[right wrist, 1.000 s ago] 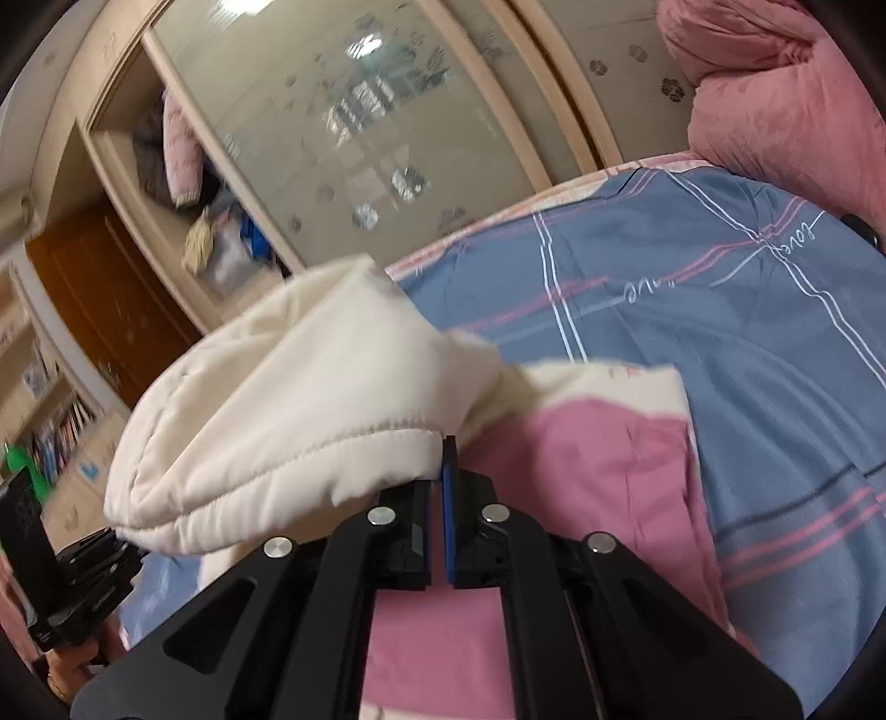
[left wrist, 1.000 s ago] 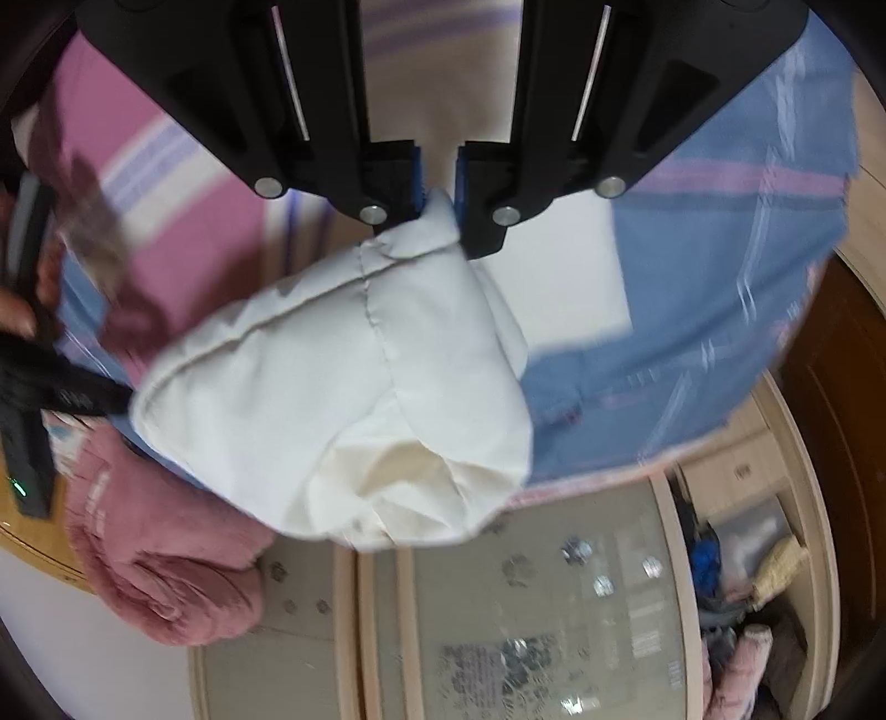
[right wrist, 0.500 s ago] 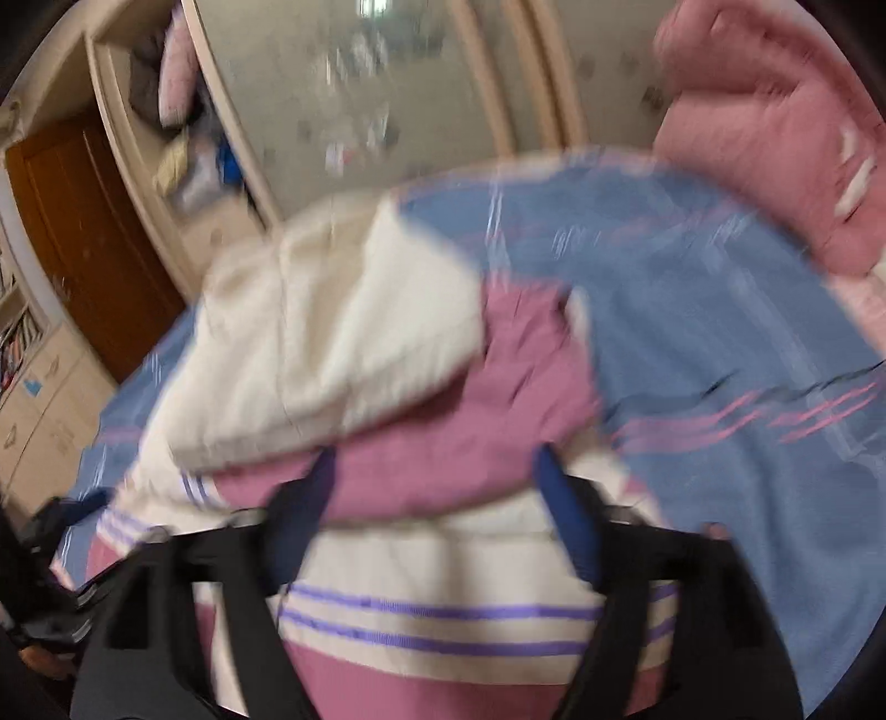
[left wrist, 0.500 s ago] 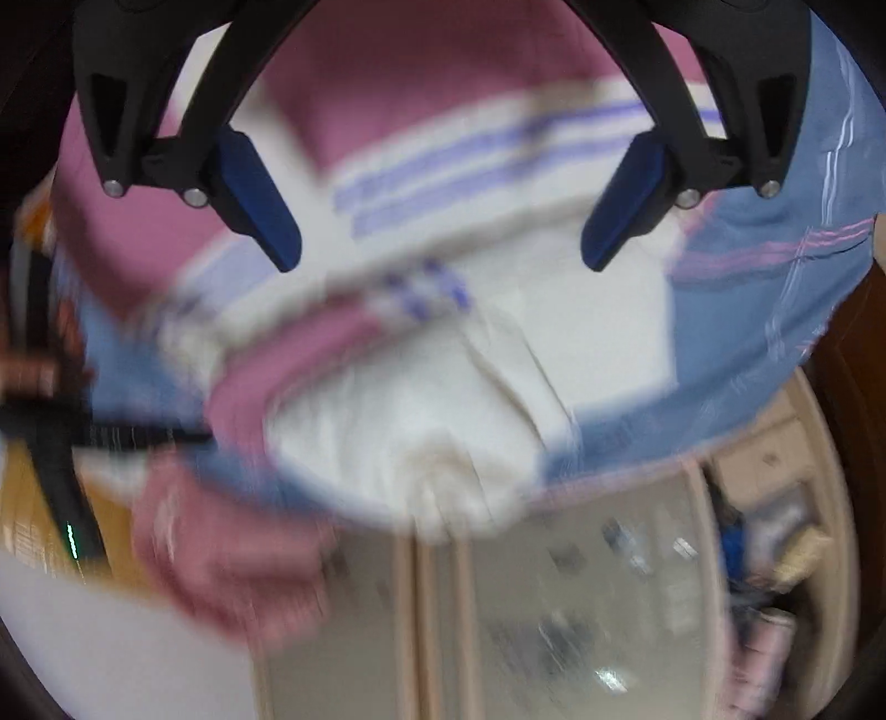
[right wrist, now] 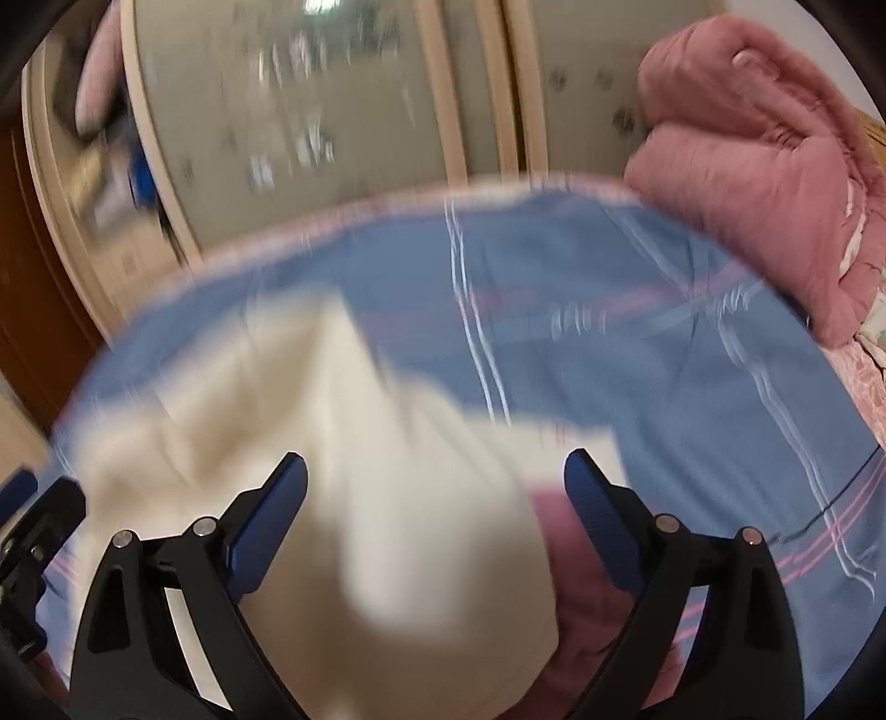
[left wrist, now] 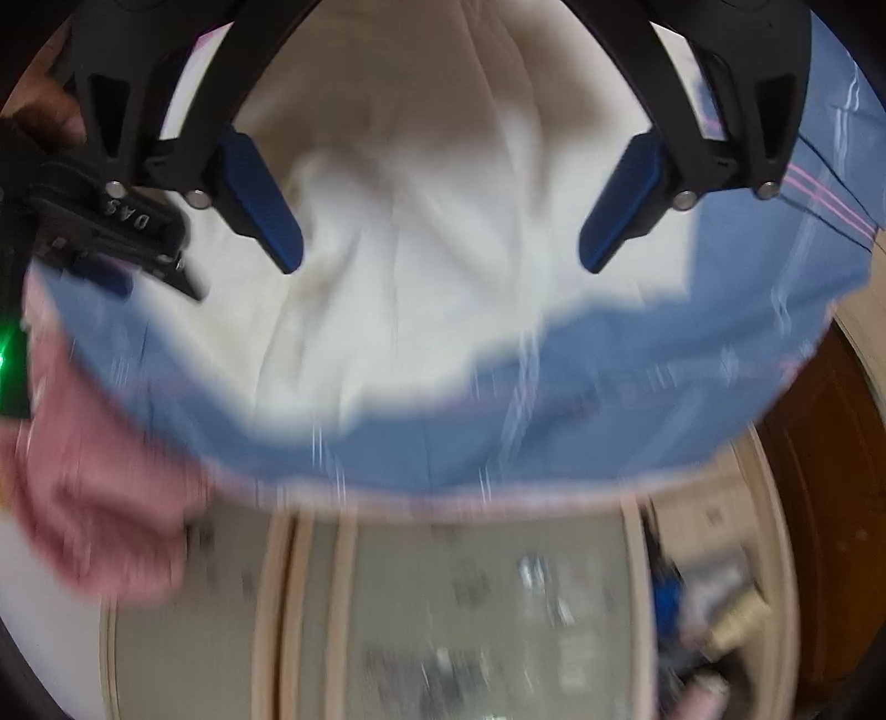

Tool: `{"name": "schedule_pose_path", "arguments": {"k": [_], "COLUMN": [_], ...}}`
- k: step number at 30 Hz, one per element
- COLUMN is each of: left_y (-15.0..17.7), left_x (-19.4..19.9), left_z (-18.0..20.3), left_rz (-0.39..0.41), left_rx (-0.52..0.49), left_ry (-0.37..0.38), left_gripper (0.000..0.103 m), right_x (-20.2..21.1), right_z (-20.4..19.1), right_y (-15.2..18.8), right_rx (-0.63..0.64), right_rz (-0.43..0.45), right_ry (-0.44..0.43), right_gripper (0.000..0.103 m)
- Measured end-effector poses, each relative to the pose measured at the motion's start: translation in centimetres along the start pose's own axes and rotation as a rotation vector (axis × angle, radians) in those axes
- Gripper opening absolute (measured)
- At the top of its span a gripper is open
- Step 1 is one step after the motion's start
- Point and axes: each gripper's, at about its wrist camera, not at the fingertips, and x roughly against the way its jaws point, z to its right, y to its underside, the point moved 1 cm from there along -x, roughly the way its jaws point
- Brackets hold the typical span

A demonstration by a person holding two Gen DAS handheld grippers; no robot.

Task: Fold large clothes
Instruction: 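Fold the cream hood down over the folded sleeves with the right tool, then open the right tool and release the hood onto the sleeves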

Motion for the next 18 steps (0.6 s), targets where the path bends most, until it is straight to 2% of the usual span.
{"name": "schedule_pose_path", "arguments": {"k": [2, 3, 5, 7, 9, 12, 14, 15, 16, 18], "left_y": [3.1, 5.2, 8.2, 8.8, 8.6, 8.8, 9.0, 9.2, 9.2, 9.9], "left_x": [-2.2, -3.2, -3.5, -3.7, -4.5, -4.1, -3.2, -1.8, -0.9, 2.5], "left_z": [0.0, 0.3, 0.7, 0.3, -0.5, -0.6, -1.2, -2.0, -2.3, -3.7], "left_rz": [-0.052, -0.045, 0.028, 0.036, 0.007, 0.032, 0.081, 0.127, 0.149, 0.2], "left_rx": [-0.046, -0.094, -0.161, -0.133, -0.101, -0.102, -0.085, -0.043, -0.014, 0.055], "left_ry": [-0.009, -0.037, -0.069, -0.05, -0.02, -0.022, -0.038, -0.064, -0.066, -0.034], "left_gripper": [0.093, 0.094, 0.095, 0.095, 0.095, 0.095, 0.1, 0.101, 0.101, 0.101], "right_x": [-1.6, -2.1, -2.0, -2.5, -3.1, -2.8, -1.7, -0.8, 0.6, 4.2], "right_z": [-0.3, -0.8, -1.1, -1.1, -0.8, -0.1, 0.6, 1.4, 2.5, 4.1], "right_y": [3.4, 5.6, 7.6, 7.7, 7.5, 7.7, 7.8, 7.7, 7.8, 8.4], "right_rx": [0.094, 0.17, 0.198, 0.2, 0.187, 0.168, 0.137, 0.107, 0.058, -0.029], "right_rz": [-0.03, -0.006, 0.061, 0.043, 0.026, 0.054, 0.096, 0.127, 0.159, 0.235], "right_ry": [0.016, 0.033, 0.054, 0.059, 0.048, 0.025, -0.043, -0.111, -0.199, -0.262], "right_gripper": [0.094, 0.094, 0.094, 0.095, 0.097, 0.098, 0.098, 0.099, 0.099, 0.1]}}
